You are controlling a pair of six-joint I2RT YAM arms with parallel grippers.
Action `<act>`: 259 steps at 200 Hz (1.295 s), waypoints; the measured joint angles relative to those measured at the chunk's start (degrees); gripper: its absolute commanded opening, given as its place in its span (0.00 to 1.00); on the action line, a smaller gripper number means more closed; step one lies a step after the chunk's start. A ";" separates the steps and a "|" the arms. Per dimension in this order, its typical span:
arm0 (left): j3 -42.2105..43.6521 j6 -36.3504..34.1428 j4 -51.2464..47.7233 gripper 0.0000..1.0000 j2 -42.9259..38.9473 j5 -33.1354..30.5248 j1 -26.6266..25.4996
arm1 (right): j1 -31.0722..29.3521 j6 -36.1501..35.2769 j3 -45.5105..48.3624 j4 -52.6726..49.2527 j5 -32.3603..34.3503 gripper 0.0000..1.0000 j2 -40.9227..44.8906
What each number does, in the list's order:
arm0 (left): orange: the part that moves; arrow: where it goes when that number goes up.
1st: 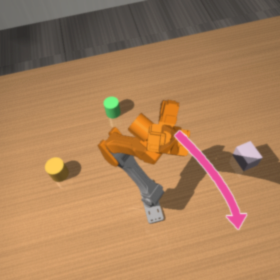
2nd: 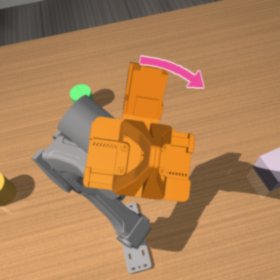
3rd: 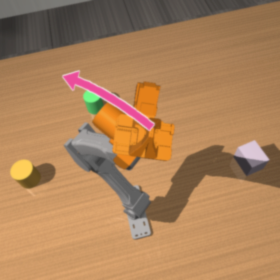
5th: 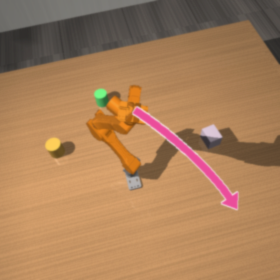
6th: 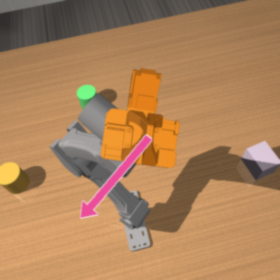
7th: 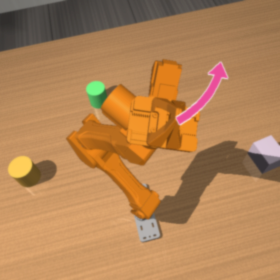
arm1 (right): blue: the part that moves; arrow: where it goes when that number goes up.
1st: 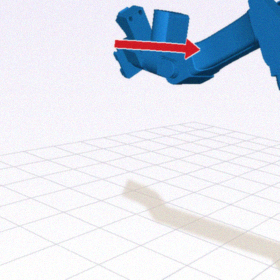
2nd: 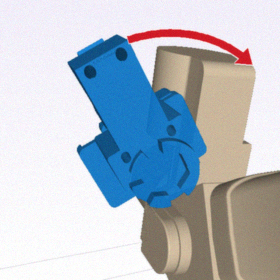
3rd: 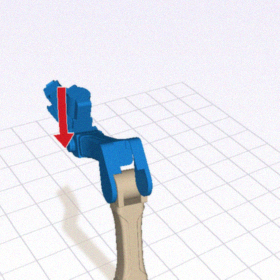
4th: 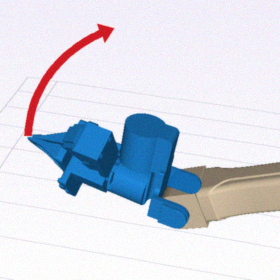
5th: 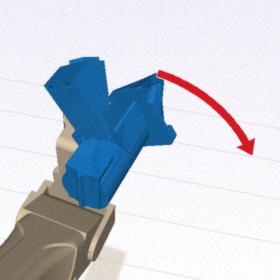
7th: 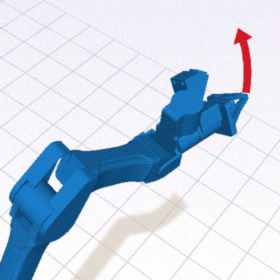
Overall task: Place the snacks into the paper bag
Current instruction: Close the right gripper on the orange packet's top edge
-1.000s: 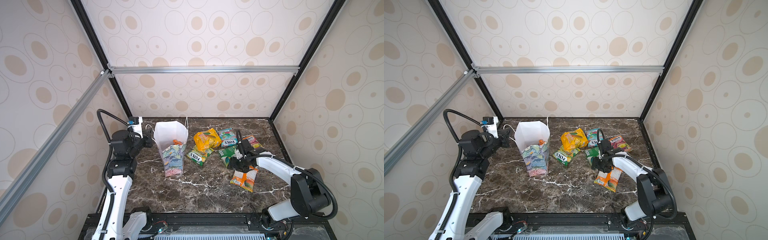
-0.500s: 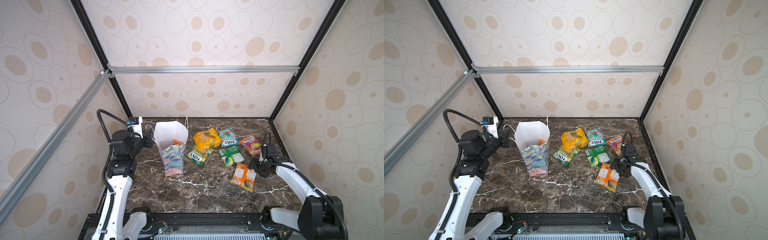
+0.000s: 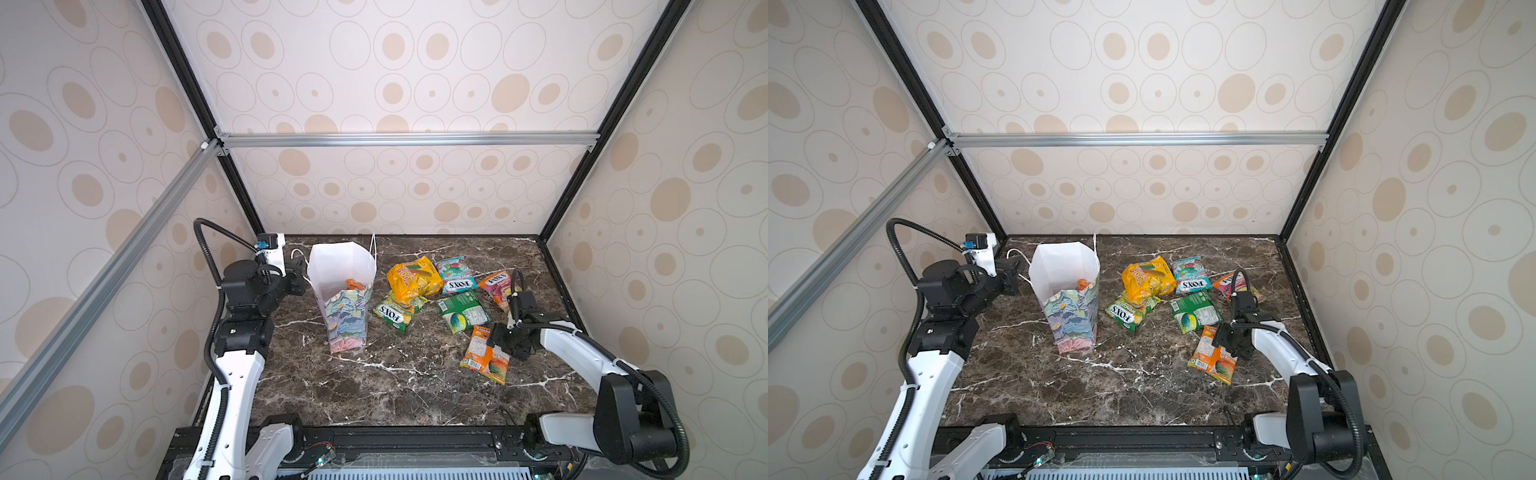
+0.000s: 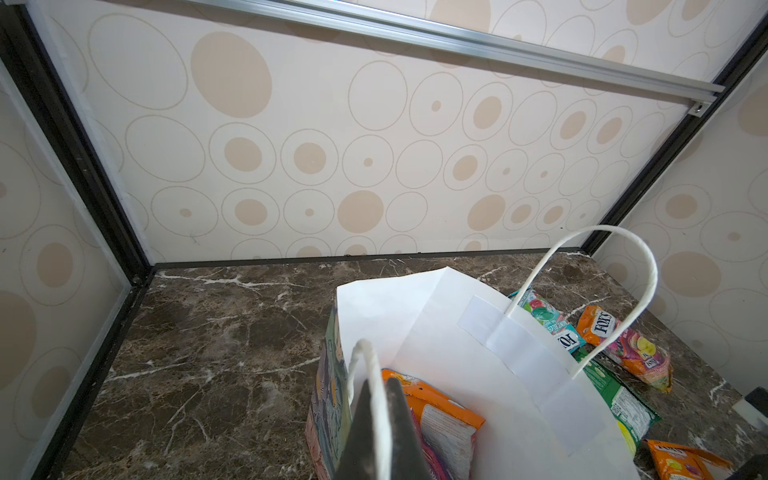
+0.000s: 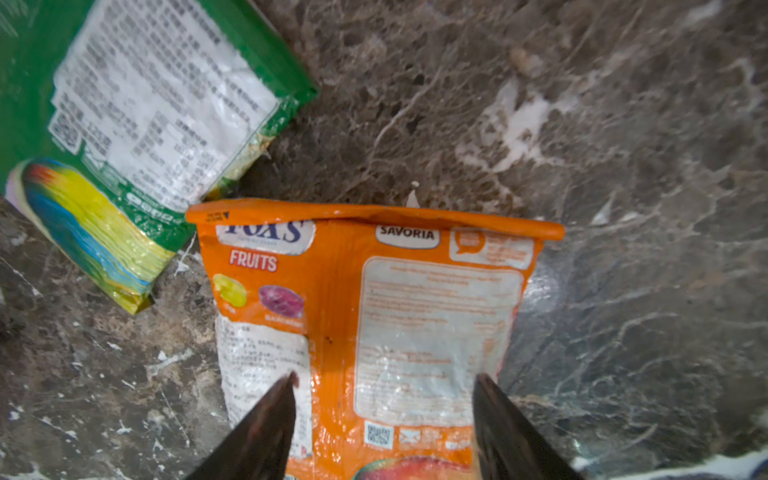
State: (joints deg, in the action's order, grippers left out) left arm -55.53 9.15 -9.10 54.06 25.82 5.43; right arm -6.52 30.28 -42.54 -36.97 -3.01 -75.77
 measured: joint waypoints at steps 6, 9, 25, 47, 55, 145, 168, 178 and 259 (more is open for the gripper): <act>0.00 0.00 0.00 0.00 0.00 -0.02 0.00 | -0.17 -0.17 -0.26 -0.59 0.87 0.70 -0.24; 0.00 0.00 0.00 0.00 0.00 0.00 0.00 | -0.17 -0.28 -0.35 -0.90 1.31 0.69 -0.33; 0.00 0.00 0.00 0.00 0.00 0.00 0.00 | -0.22 -0.83 -0.48 -2.27 3.37 0.69 -0.37; 0.00 0.00 0.00 0.00 0.00 0.02 0.00 | -0.39 -1.14 -0.48 -3.02 5.03 0.70 -0.74; 0.00 0.00 0.00 0.00 0.00 0.02 0.00 | -0.57 -1.18 -0.48 -2.95 5.29 0.70 -1.16; 0.00 0.00 0.00 0.00 0.00 0.00 0.00 | -0.87 -0.11 1.40 1.70 2.93 0.64 -3.15; 0.00 0.00 0.00 0.00 -0.02 0.00 0.00 | -0.85 0.46 2.01 2.93 2.05 0.54 -3.06; 0.00 0.00 0.00 0.00 -0.02 0.00 0.00 | -0.85 0.55 2.19 3.34 1.81 0.48 -2.97; 0.00 0.00 0.00 0.00 -0.02 0.00 0.00 | -0.74 0.68 3.48 4.44 1.44 0.10 -0.96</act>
State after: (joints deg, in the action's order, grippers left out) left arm -55.53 9.15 -9.10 54.04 25.82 5.43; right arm -7.27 30.96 -39.07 -32.53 -1.56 -76.73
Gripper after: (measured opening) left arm 0.047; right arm 0.107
